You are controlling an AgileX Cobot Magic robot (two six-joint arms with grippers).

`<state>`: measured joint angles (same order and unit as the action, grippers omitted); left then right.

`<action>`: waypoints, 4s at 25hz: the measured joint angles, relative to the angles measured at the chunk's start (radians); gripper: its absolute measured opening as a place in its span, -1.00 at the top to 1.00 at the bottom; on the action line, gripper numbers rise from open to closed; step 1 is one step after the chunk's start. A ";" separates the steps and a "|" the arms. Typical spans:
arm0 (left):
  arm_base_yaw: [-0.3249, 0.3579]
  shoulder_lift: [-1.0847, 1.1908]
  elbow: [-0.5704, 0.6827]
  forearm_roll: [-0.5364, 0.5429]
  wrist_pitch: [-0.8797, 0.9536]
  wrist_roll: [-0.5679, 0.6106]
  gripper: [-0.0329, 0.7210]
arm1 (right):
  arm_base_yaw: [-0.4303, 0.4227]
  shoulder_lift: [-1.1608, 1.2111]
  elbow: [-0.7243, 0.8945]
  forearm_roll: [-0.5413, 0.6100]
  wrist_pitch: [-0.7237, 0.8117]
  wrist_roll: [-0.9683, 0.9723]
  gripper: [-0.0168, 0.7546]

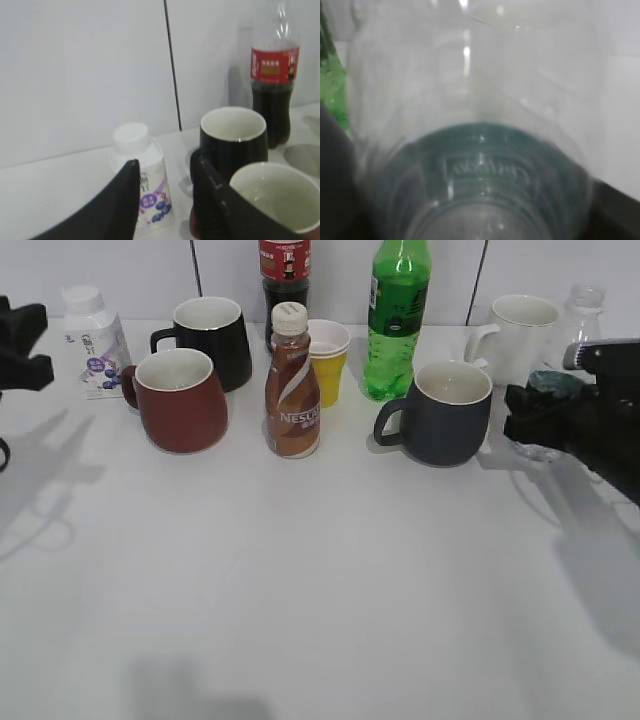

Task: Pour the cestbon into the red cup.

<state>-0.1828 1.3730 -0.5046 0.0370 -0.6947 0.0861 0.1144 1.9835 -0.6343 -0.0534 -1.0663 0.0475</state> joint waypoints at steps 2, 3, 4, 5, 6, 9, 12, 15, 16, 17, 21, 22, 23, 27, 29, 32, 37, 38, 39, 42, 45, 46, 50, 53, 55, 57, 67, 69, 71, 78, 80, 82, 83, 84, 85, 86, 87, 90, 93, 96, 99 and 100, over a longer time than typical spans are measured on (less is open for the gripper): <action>0.000 -0.026 0.000 -0.008 0.029 0.000 0.18 | 0.000 0.000 0.022 0.024 -0.047 0.000 -0.60; 0.000 -0.036 0.000 -0.010 0.049 0.000 0.18 | 0.000 0.000 0.028 0.046 -0.059 -0.001 -0.69; 0.000 -0.048 0.000 -0.010 0.077 -0.001 0.18 | 0.000 0.000 0.031 0.070 -0.063 -0.001 -0.73; 0.000 -0.061 0.000 -0.010 0.105 -0.001 0.18 | 0.000 0.000 0.034 0.080 -0.063 -0.002 -0.75; 0.000 -0.074 0.000 -0.011 0.130 -0.001 0.18 | 0.000 0.000 0.035 0.086 -0.062 -0.002 -0.76; 0.000 -0.118 0.000 -0.013 0.228 -0.001 0.18 | 0.000 0.000 0.041 0.079 -0.061 -0.002 -0.77; 0.000 -0.175 0.000 -0.020 0.310 -0.004 0.18 | 0.002 -0.006 0.057 0.066 -0.050 -0.002 -0.77; 0.000 -0.234 0.000 -0.037 0.379 -0.009 0.18 | 0.002 -0.027 0.086 0.065 -0.020 0.001 -0.77; 0.000 -0.255 0.000 -0.059 0.406 -0.009 0.18 | 0.002 -0.036 0.097 0.065 -0.016 0.007 -0.77; 0.000 -0.272 -0.002 -0.075 0.435 -0.010 0.18 | 0.002 -0.044 0.109 0.065 -0.014 0.013 -0.77; 0.000 -0.337 -0.051 -0.111 0.645 -0.013 0.18 | 0.003 -0.092 0.161 0.065 0.023 0.022 -0.76; 0.000 -0.349 -0.074 -0.106 0.712 -0.013 0.18 | 0.003 -0.107 0.172 0.065 0.050 0.024 -0.76; 0.000 -0.360 -0.101 -0.108 0.781 -0.013 0.18 | 0.003 -0.121 0.184 0.065 0.083 0.029 -0.75; 0.000 -0.402 -0.212 -0.110 1.066 -0.013 0.18 | 0.003 -0.205 0.201 0.065 0.276 0.041 -0.73; 0.000 -0.417 -0.264 -0.119 1.198 -0.013 0.18 | 0.003 -0.266 0.201 0.053 0.382 0.055 -0.72; 0.000 -0.437 -0.330 -0.156 1.350 -0.013 0.18 | 0.003 -0.371 0.201 -0.013 0.543 0.105 -0.69; 0.000 -0.463 -0.393 -0.205 1.564 -0.013 0.18 | 0.014 -0.583 0.202 -0.153 0.829 0.278 -0.61; 0.000 -0.466 -0.401 -0.210 1.608 -0.013 0.18 | 0.024 -0.634 0.201 -0.162 0.884 0.291 -0.60; 0.000 -0.468 -0.407 -0.213 1.642 -0.013 0.18 | 0.038 -0.688 0.198 -0.169 0.955 0.298 -0.59; 0.000 -0.484 -0.418 -0.236 1.738 -0.015 0.18 | 0.086 -0.844 0.169 -0.170 1.172 0.306 -0.57; 0.000 -0.532 -0.418 -0.245 1.816 -0.015 0.18 | 0.120 -0.995 0.116 -0.138 1.391 0.294 -0.57; 0.000 -0.573 -0.418 -0.245 1.834 -0.015 0.18 | 0.127 -1.045 0.095 -0.109 1.468 0.271 -0.57; 0.000 -0.662 -0.419 -0.268 1.902 -0.015 0.18 | 0.133 -1.234 0.028 0.029 1.742 0.076 -0.57; 0.000 -0.746 -0.419 -0.279 1.910 -0.016 0.18 | 0.133 -1.355 0.005 0.131 1.906 0.000 -0.57; 0.000 -0.813 -0.419 -0.280 1.911 -0.016 0.18 | 0.134 -1.442 0.004 0.164 2.014 -0.013 -0.57; 0.000 -0.872 -0.419 -0.280 1.913 -0.017 0.18 | 0.134 -1.542 0.004 0.172 2.099 -0.017 -0.57; 0.000 -1.108 -0.236 -0.160 1.915 -0.019 0.18 | 0.134 -1.925 0.017 0.117 2.275 -0.021 -0.57; 0.000 -1.120 -0.178 -0.145 1.896 -0.019 0.18 | 0.134 -1.955 0.046 0.110 2.274 -0.022 -0.57; 0.000 -1.123 -0.120 -0.148 1.852 -0.019 0.18 | 0.134 -1.964 0.079 0.110 2.268 -0.022 -0.57; 0.000 -1.123 -0.029 -0.135 1.766 -0.019 0.18 | 0.134 -1.965 0.130 0.097 2.127 -0.022 -0.57; 0.000 -1.123 -0.029 -0.127 1.765 -0.019 0.21 | 0.134 -1.965 0.130 0.094 2.121 -0.022 -0.57; 0.000 -1.123 -0.029 -0.120 1.765 -0.019 0.24 | 0.134 -1.965 0.130 0.094 2.117 -0.018 -0.57; 0.000 -1.123 -0.029 -0.115 1.764 -0.019 0.26 | 0.134 -1.965 0.130 0.094 2.116 -0.017 -0.57; 0.000 -1.123 -0.029 -0.111 1.763 -0.019 0.26 | 0.134 -1.965 0.130 0.094 2.115 -0.014 -0.57; 0.000 -1.123 -0.029 -0.108 1.763 -0.019 0.27 | 0.134 -1.965 0.130 0.094 2.115 -0.014 -0.57; 0.000 -1.124 -0.029 -0.107 1.763 -0.019 0.27 | 0.134 -1.965 0.130 0.094 2.114 -0.013 -0.57; 0.000 -1.125 -0.029 -0.107 1.763 -0.019 0.27 | 0.134 -1.965 0.130 0.094 2.113 -0.013 -0.57; 0.000 -1.126 -0.029 -0.106 1.763 -0.019 0.28 | 0.134 -1.965 0.130 0.095 2.112 -0.012 -0.57; 0.000 -1.126 -0.029 -0.106 1.763 -0.019 0.28 | 0.134 -1.965 0.130 0.095 2.110 -0.012 -0.57; 0.000 -1.126 -0.029 -0.106 1.763 -0.019 0.28 | 0.134 -1.965 0.130 0.095 2.110 -0.012 -0.57; 0.000 -1.126 -0.029 -0.106 1.763 -0.019 0.28 | 0.129 -1.965 0.130 0.095 2.108 -0.011 -0.57; 0.000 -1.126 -0.029 -0.106 1.763 -0.019 0.28 | 0.118 -1.965 0.130 0.095 2.107 -0.011 -0.57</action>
<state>-0.1828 0.2466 -0.5336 -0.0690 1.0686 0.0673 0.2320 0.0186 -0.5046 0.0412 1.0410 0.0365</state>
